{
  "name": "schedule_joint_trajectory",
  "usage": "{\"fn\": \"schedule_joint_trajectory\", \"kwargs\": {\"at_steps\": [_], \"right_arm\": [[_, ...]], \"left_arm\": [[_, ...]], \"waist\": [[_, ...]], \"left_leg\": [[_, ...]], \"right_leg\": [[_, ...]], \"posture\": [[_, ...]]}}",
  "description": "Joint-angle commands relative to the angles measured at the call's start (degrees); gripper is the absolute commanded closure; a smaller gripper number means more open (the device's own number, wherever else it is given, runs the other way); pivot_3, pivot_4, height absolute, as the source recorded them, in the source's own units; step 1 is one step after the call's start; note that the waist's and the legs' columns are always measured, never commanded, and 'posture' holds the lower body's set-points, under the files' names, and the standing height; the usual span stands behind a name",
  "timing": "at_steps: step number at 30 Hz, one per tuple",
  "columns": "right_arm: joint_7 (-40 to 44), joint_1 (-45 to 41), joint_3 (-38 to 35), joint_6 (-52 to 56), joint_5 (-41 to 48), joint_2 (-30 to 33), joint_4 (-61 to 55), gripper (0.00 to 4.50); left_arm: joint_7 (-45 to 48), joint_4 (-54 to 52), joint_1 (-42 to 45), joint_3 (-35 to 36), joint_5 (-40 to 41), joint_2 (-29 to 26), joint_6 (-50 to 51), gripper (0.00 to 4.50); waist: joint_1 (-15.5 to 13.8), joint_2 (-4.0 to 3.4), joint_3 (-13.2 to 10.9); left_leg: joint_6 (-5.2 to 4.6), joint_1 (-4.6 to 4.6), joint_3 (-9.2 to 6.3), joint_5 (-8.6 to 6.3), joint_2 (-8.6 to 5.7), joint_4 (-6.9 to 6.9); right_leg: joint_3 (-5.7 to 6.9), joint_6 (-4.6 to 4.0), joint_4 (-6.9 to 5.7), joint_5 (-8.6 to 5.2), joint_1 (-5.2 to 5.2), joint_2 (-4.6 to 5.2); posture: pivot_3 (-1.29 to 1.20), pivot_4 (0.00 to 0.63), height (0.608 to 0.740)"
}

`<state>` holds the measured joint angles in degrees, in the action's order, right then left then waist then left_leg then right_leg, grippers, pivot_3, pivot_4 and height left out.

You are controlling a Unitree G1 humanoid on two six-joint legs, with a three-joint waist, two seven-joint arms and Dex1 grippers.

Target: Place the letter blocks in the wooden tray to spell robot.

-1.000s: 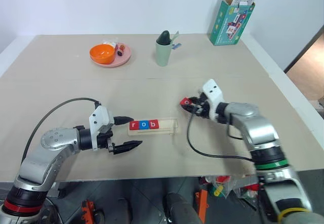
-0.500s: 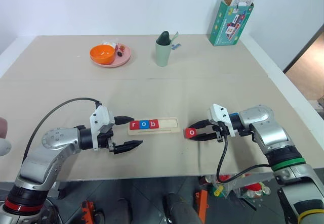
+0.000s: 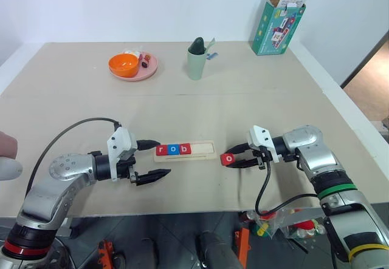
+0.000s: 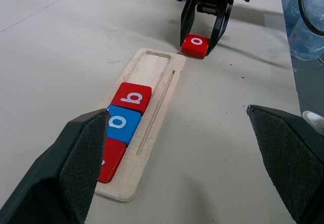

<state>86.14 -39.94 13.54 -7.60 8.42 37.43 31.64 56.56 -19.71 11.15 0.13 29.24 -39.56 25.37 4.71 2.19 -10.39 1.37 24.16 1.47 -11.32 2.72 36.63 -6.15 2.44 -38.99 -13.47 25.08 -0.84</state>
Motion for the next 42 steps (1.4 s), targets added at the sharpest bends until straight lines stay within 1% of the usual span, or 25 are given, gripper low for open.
{"fn": "schedule_joint_trajectory", "kwargs": {"at_steps": [1, 2, 3, 6, 8, 9, 10, 19, 20, 21, 22, 26, 29, 30, 32, 33, 39, 42], "right_arm": [[2.25, -1.48, -0.14, 1.26, -0.02, 0.37, -0.27, 3.30], [2.50, -1.40, 0.05, 1.85, -0.20, 0.47, -0.11, 3.30], [2.53, -1.31, 0.06, 2.09, -0.30, 0.52, -0.05, 2.24], [2.03, -1.17, -0.72, 1.48, -0.03, 0.42, -0.54, 1.22], [1.95, -1.11, -1.30, 1.10, 0.38, 0.60, -1.31, 0.63], [2.00, -1.11, -1.41, 1.01, 0.46, 0.71, -1.51, 0.15], [2.31, -1.12, -1.40, 1.12, 0.50, 0.98, -1.67, 0.04], [1.10, -2.34, -1.14, -2.40, -0.95, 0.28, 2.99, 0.04], [1.10, -2.43, -1.04, -2.84, -1.11, 0.12, 3.54, 0.59], [1.03, -2.52, -0.94, -3.22, -1.26, -0.05, 4.05, 0.85], [1.00, -2.64, -0.87, -3.45, -1.37, -0.18, 4.55, 0.94], [1.01, -3.39, -0.87, -3.01, -1.54, -0.72, 6.59, 0.94], [1.28, -4.03, -0.92, -3.04, -1.68, -0.90, 7.90, 1.96], [1.30, -4.18, -1.02, -2.97, -1.60, -0.95, 8.06, 2.22], [1.46, -4.44, -1.23, -2.42, -1.35, -0.99, 8.28, 2.98], [1.57, -4.50, -1.23, -2.41, -1.31, -0.99, 8.34, 3.27], [1.97, -4.17, -1.52, -1.92, -0.59, -0.92, 6.74, 3.32], [2.39, -5.32, -2.02, 0.71, 0.50, -0.52, 4.20, 3.32]], "left_arm": [[-0.43, -2.01, 0.53, 1.29, 0.47, -0.65, 0.01, 0.00], [-0.45, -1.97, 0.68, 1.15, 0.44, -0.58, 0.07, 0.00], [-0.43, -1.94, 0.80, 1.03, 0.42, -0.56, 0.12, 0.00], [-0.25, -1.89, 0.86, 0.91, 0.41, -0.65, 0.21, 0.00], [-0.11, -1.93, 0.74, 0.91, 0.43, -0.79, 0.29, 0.00], [-0.05, -1.91, 0.72, 0.92, 0.43, -0.83, 0.31, 0.00], [0.00, -1.86, 0.76, 0.91, 0.40, -0.85, 0.32, 0.00], [0.24, -1.67, 1.03, 0.38, -0.08, -0.74, 0.41, 0.00], [0.23, -1.70, 0.98, 0.41, -0.10, -0.77, 0.41, 0.00], [0.20, -1.75, 0.92, 0.45, -0.11, -0.81, 0.42, 0.00], [0.15, -1.79, 0.93, 0.44, -0.14, -0.80, 0.44, 0.00], [-0.20, -2.03, 0.88, 0.46, -0.19, -0.68, 0.48, 0.00], [-0.30, -2.30, 0.65, 0.51, -0.21, -0.68, 0.41, 0.00], [-0.27, -2.41, 0.51, 0.58, -0.17, -0.73, 0.36, 0.00], [-0.34, -2.53, 0.44, 0.63, -0.14, -0.72, 0.37, 0.00], [-0.33, -2.53, 0.39, 0.64, -0.21, -0.75, 0.31, 0.00], [-0.40, -2.75, 0.03, 0.64, -0.38, -0.83, 0.30, 0.00], [-0.33, -2.69, -0.26, 0.91, -0.38, -0.96, 0.16, 0.00]], "waist": [[0.00, 0.00, 0.00], [-0.02, 0.00, 0.00], [-0.05, 0.00, 0.00], [-0.05, 0.00, 0.00], [-0.05, 0.00, 0.00], [-0.05, 0.00, 0.00], [-0.05, 0.00, 0.00], [-0.06, 0.00, 0.00], [-0.06, 0.00, 0.00], [-0.06, 0.00, 0.00], [-0.06, 0.00, 0.00], [-0.06, 0.00, 0.00], [-0.06, 0.00, 0.00], [-0.06, 0.00, 0.00], [-0.06, 0.00, 0.00], [-0.06, 0.00, 0.00], [-0.06, 0.00, 0.00], [-0.06, 0.00, 0.00]], "left_leg": [[0.00, -0.01, 0.00, 0.00, 0.00, 0.00], [0.00, -0.01, -0.01, 0.01, 0.00, 0.01], [0.00, -0.01, -0.01, 0.01, 0.00, 0.01], [0.00, -0.01, 0.00, 0.01, 0.00, 0.01], [0.00, -0.01, -0.01, 0.01, 0.00, 0.01], [0.00, -0.01, -0.01, 0.01, 0.00, 0.01], [0.00, -0.01, -0.01, 0.01, 0.00, 0.01], [0.00, -0.02, 0.00, 0.01, 0.00, 0.02], [0.00, -0.02, 0.00, 0.01, 0.00, 0.02], [0.00, -0.03, 0.00, 0.01, 0.00, 0.02], [0.00, -0.05, 0.00, 0.01, 0.00, 0.02], [0.00, -0.12, -0.01, 0.01, 0.01, 0.03], [-0.02, -0.17, 0.00, 0.03, 0.01, 0.06], [-0.02, -0.17, 0.00, 0.04, 0.01, 0.06], [-0.03, -0.17, 0.01, 0.05, 0.01, 0.08], [-0.04, -0.18, 0.02, 0.05, 0.01, 0.09], [-0.04, -0.18, 0.01, 0.06, 0.01, 0.10], [-0.04, -0.18, 0.01, 0.06, 0.01, 0.09]], "right_leg": [[0.00, -0.01, 0.00, 0.01, 0.00, 0.00], [0.01, 0.00, 0.00, 0.01, 0.00, 0.00], [0.01, 0.00, -0.01, 0.01, -0.01, 0.00], [0.00, 0.00, 0.00, 0.01, -0.02, 0.00], [0.00, 0.00, 0.00, 0.01, -0.02, 0.00], [0.01, 0.00, 0.00, 0.01, -0.02, 0.00], [0.01, 0.00, 0.00, 0.01, -0.02, 0.00], [0.00, 0.00, -0.01, 0.02, -0.03, 0.00], [0.00, 0.00, 0.00, 0.02, -0.03, 0.00], [0.00, 0.00, -0.01, 0.02, -0.03, 0.00], [0.00, -0.01, -0.01, 0.03, -0.04, 0.00], [0.01, -0.02, -0.01, 0.04, -0.12, -0.01], [0.00, -0.02, -0.01, 0.08, -0.17, -0.01], [0.00, -0.02, -0.01, 0.09, -0.17, -0.01], [-0.01, -0.03, -0.01, 0.10, -0.18, 0.00], [-0.01, -0.03, -0.01, 0.11, -0.19, 0.00], [-0.01, -0.01, -0.01, 0.12, -0.19, 0.00], [-0.01, -0.01, -0.01, 0.12, -0.18, 0.00]], "posture": [[0.00, 0.150, 0.740], [0.00, 0.150, 0.740], [0.00, 0.150, 0.740], [0.00, 0.150, 0.740], [0.00, 0.150, 0.740], [0.00, 0.150, 0.740], [0.00, 0.150, 0.740], [0.00, 0.150, 0.740], [0.00, 0.150, 0.740], [0.00, 0.150, 0.740], [0.00, 0.150, 0.740], [0.00, 0.150, 0.740], [0.00, 0.150, 0.740], [0.00, 0.150, 0.740], [0.00, 0.150, 0.740], [0.00, 0.150, 0.740], [0.00, 0.150, 0.740], [0.00, 0.150, 0.740]]}}
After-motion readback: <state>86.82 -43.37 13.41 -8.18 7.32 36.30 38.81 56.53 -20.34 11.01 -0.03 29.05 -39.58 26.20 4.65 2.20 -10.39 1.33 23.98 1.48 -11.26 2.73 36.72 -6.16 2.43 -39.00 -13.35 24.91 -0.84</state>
